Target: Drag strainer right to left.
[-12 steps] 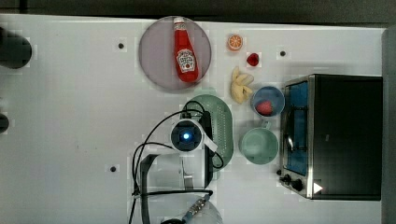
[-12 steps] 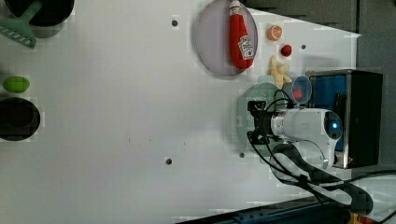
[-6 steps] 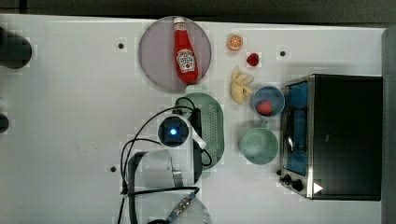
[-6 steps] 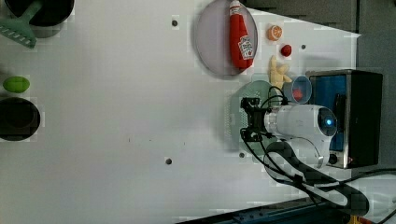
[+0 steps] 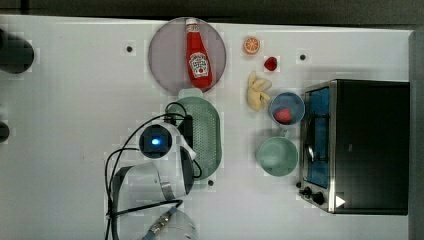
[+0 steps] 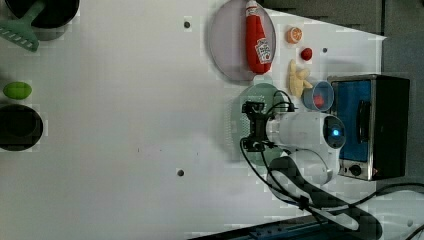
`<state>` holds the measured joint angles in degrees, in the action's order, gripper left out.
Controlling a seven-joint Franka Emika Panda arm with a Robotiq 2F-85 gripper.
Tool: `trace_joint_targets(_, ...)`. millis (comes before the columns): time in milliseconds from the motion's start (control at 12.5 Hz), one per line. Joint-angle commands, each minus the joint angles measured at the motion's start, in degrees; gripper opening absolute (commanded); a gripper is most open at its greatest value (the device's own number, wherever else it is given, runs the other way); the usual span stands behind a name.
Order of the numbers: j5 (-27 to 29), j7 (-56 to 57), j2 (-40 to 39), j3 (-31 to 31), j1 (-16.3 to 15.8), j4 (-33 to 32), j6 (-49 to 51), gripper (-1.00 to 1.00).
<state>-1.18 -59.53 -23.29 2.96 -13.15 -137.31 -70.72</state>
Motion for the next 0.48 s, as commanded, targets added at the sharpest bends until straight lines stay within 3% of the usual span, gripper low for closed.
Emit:
trace_joint_targets(80,-1.2,-6.0,-0.5,0.6,-3.7,0.7,-0.2,1.00)
trace_joint_targets(480,3.0,-6.2,-2.9,0.7,-7.9,4.9,1.7,1.00)
